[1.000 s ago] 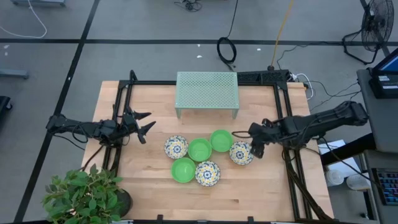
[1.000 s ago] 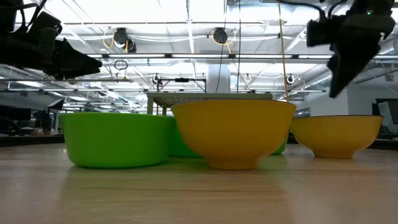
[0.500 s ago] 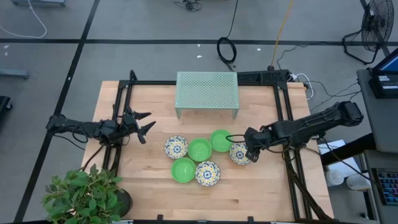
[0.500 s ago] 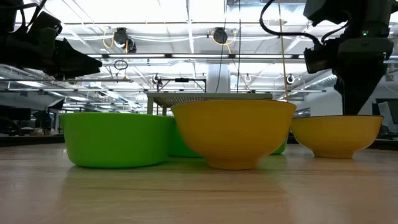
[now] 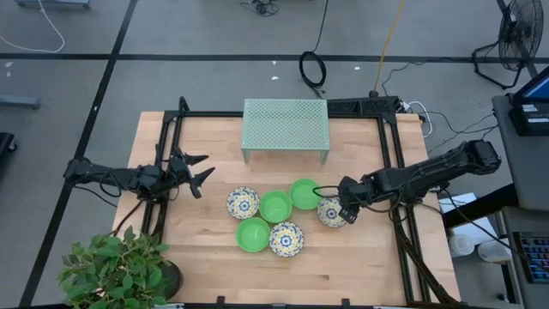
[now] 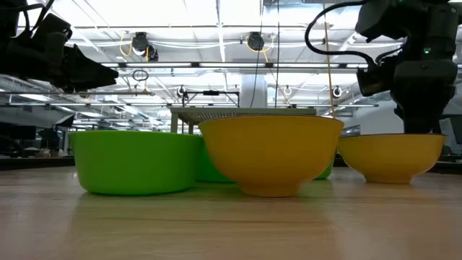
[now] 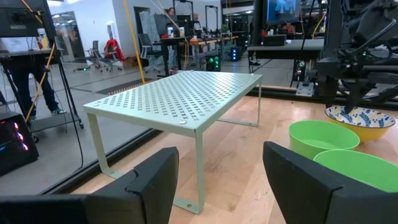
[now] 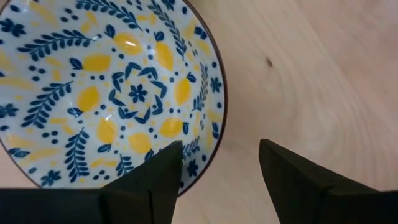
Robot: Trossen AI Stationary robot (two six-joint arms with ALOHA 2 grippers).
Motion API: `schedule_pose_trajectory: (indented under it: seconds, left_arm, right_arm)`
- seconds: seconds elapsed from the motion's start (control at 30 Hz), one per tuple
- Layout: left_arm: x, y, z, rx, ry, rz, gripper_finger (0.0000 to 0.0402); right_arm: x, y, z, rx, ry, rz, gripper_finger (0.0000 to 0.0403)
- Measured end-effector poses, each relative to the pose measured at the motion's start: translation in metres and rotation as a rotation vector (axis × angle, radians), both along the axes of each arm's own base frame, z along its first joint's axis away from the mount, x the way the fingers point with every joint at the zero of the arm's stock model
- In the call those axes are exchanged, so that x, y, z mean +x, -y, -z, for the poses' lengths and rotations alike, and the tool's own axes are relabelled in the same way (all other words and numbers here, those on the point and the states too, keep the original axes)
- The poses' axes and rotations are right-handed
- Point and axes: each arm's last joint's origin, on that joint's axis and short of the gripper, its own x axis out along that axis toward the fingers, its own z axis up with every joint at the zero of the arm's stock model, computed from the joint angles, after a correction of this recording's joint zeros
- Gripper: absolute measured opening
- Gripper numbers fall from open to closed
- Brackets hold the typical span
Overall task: Pick & Place Mini bowls
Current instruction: Put the top right white patterned bowl on the shelf
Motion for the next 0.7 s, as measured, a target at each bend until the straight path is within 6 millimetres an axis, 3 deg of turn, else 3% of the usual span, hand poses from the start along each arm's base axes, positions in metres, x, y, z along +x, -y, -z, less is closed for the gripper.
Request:
schedule_pose_trajectory:
  seconds: [0.43,0.7]
  left_arm:
    - [0.0,0.0,0.0,0.0,0.0,0.0,0.0237]
    - [0.0,0.0,0.0,0.0,0.0,0.0,0.0237]
  right_arm:
    - [-0.0021,0.0004,0.0035,-0.002,-0.011,-0.001,0.0198]
    - [-0.002,0.0005,0.0034,-0.006,-0.01,-0.012,0.0134]
